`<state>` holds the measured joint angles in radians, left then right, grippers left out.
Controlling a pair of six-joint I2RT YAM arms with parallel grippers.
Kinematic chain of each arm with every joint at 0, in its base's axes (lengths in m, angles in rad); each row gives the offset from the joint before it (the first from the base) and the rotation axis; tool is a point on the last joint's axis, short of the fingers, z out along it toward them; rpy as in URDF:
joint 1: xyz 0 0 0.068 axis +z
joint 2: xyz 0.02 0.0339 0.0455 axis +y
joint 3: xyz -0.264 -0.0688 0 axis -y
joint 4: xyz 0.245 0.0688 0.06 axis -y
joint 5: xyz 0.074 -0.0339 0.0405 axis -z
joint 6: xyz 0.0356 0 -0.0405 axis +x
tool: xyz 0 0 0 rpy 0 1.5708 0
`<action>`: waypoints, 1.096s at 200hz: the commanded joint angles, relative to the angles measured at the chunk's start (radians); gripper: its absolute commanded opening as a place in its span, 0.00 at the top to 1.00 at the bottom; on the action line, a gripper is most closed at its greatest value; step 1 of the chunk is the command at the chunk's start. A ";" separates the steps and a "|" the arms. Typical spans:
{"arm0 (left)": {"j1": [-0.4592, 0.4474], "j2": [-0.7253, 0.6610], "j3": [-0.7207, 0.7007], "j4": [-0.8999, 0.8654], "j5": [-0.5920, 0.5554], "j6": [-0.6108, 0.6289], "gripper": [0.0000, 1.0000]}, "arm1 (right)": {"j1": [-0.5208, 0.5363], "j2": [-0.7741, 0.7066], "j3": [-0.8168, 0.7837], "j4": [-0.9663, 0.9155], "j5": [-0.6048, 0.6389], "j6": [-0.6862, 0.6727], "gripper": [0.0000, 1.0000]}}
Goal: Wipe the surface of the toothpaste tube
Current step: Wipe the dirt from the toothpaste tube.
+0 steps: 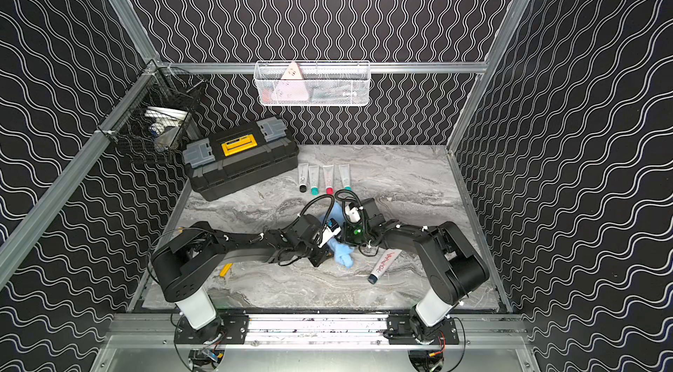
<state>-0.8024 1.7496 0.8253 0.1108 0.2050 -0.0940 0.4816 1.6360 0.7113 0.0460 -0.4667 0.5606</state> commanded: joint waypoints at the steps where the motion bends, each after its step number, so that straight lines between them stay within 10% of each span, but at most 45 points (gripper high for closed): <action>1: 0.006 -0.008 -0.002 0.048 -0.015 0.011 0.81 | -0.021 -0.009 0.006 -0.204 0.184 -0.035 1.00; 77: 0.006 -0.010 0.001 0.043 -0.013 0.011 0.81 | -0.184 -0.025 0.027 -0.208 0.270 -0.055 1.00; 219: 0.014 0.001 0.008 0.043 -0.013 0.003 0.81 | -0.079 -0.028 0.043 -0.194 0.145 -0.009 1.00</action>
<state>-0.7956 1.7493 0.8253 0.1230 0.2043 -0.0807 0.3634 1.6081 0.7631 -0.1062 -0.2741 0.5133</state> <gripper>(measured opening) 0.304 0.073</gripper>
